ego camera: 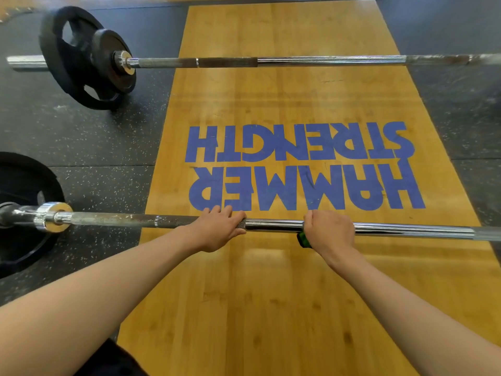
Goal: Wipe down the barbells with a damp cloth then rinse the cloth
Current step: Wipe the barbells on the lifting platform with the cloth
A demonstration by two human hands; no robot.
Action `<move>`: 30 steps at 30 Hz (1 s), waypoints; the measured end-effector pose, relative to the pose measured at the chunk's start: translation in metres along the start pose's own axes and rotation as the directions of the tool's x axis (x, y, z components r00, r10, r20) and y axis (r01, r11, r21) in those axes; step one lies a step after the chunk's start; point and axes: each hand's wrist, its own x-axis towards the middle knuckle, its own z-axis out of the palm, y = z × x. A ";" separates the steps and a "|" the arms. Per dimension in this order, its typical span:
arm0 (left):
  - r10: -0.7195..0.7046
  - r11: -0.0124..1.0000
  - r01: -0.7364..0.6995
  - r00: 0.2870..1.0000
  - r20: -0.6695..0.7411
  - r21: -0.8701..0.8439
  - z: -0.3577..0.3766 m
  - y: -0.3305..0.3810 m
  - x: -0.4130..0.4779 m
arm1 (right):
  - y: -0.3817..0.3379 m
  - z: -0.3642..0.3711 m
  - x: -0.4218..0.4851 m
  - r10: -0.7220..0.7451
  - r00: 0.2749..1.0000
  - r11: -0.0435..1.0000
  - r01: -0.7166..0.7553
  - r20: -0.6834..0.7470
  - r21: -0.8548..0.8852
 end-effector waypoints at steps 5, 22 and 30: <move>-0.011 1.000 0.010 1.000 0.010 0.026 -0.002 0.002 -0.001 | -0.078 -0.015 0.006 -0.111 0.988 0.993 0.108 0.108 0.039; -0.013 1.000 0.014 0.999 -0.031 0.022 0.004 0.003 -0.005 | -0.045 -0.021 0.004 0.088 0.972 0.996 -0.088 0.216 -0.009; -0.034 0.999 0.034 0.999 0.001 0.016 0.001 0.005 -0.004 | -0.118 0.012 -0.016 -0.225 0.963 0.956 0.247 -0.148 0.155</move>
